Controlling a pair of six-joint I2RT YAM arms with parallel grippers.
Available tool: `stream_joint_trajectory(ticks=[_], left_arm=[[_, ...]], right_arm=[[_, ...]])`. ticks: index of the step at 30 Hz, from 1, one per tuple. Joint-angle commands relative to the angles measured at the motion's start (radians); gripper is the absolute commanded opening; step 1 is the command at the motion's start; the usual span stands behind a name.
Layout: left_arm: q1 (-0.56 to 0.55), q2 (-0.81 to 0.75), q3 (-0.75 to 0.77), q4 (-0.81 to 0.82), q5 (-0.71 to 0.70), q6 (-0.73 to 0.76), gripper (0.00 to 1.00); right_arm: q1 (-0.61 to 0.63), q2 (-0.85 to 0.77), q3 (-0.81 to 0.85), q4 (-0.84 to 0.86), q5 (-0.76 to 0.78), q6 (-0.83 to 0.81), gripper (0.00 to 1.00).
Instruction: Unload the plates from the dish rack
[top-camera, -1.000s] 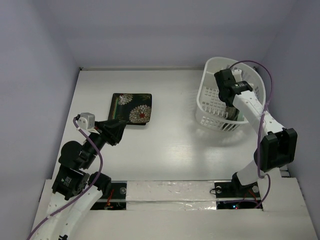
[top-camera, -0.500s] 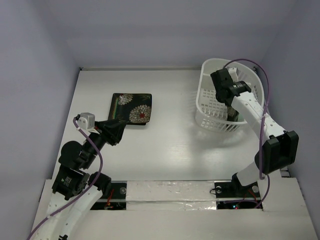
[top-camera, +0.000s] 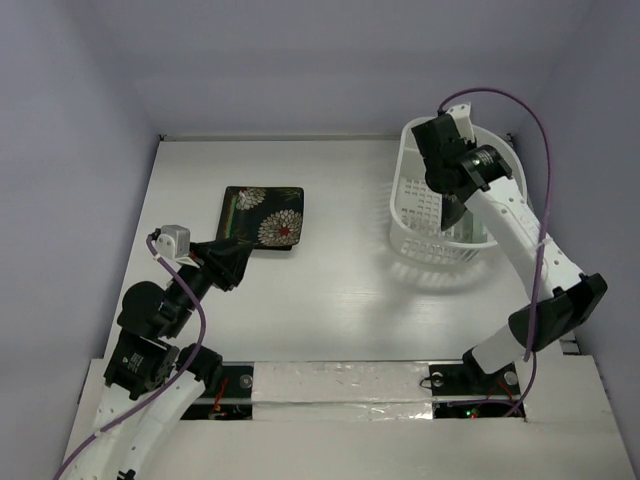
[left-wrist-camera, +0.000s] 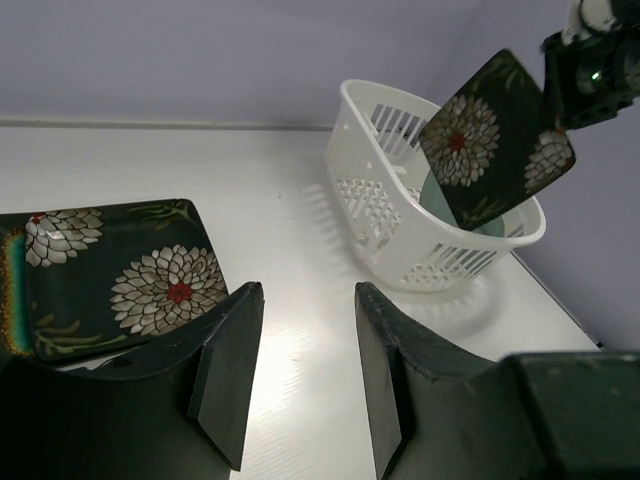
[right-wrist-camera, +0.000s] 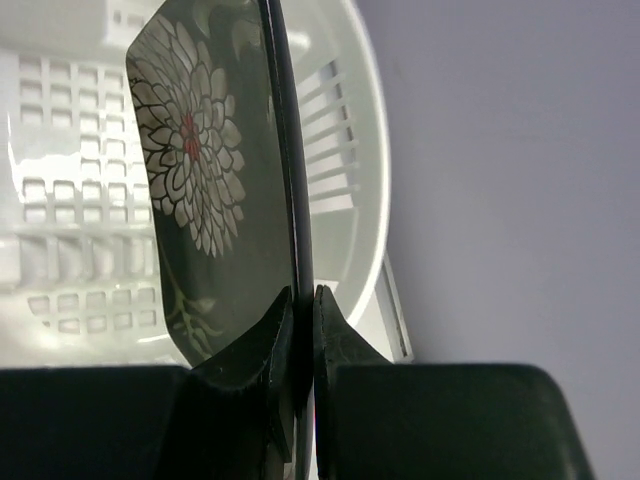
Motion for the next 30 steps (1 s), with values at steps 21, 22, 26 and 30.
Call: stream_joint_trajectory(ticks=[21,22,26,30], left_arm=[[0.004,-0.020,0.023,0.048,-0.094,0.004,0.40],[0.004,-0.025,0.023,0.051,-0.103,0.002,0.40],[0.013,-0.016,0.021,0.055,-0.103,0.002,0.40],[0.022,0.001,0.023,0.054,-0.100,0.002,0.40]], right_arm=[[0.267,-0.100,-0.103,0.924,-0.661,0.392,0.00],[0.267,-0.045,-0.106,0.989,-0.722,0.450,0.00],[0.287,0.089,-0.095,1.125,-0.774,0.564,0.00],[0.296,0.190,-0.118,1.228,-0.788,0.682,0.00]])
